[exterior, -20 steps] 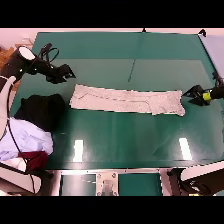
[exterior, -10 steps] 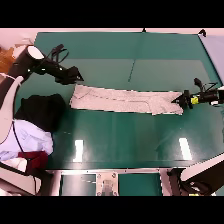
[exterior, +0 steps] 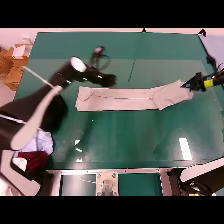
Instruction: Fold the shirts.
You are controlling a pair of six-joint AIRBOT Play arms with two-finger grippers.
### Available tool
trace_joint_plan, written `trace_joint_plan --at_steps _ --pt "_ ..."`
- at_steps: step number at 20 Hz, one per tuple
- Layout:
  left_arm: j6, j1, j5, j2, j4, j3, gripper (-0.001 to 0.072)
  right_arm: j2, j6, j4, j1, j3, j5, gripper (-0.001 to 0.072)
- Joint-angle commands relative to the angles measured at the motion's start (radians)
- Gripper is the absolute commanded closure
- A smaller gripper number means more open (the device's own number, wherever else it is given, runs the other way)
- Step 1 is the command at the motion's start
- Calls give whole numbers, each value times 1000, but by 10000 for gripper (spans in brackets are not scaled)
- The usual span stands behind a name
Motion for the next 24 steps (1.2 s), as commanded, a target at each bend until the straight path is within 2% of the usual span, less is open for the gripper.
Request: trace_joint_plan --at_steps 1,4,7,11,15,16,18,21,22,24 --pt "55 -178 241 -115 -158 13 685 132 37 6 47 61 60 701" --pt "58 -244 269 -248 -257 117 685 252 57 6 111 80 66 701" --pt "58 -253 207 -355 -351 235 685 332 58 6 173 80 52 701" --pt "58 -249 151 -391 -374 277 685 346 84 1 204 76 44 701" --pt "60 -177 -57 -377 -338 314 685 347 110 -1 204 74 44 701" --pt "48 -94 -245 -339 -213 349 686 347 135 10 206 74 44 702" --pt "-65 8 -447 -262 50 390 687 347 165 43 231 74 43 701" --pt "-91 142 -702 -118 427 407 686 346 209 58 341 64 -16 701" --pt "-92 187 -766 -74 505 407 686 344 219 58 398 47 -61 700" --pt "-92 268 -834 -11 544 407 685 336 223 58 532 -15 -195 700"
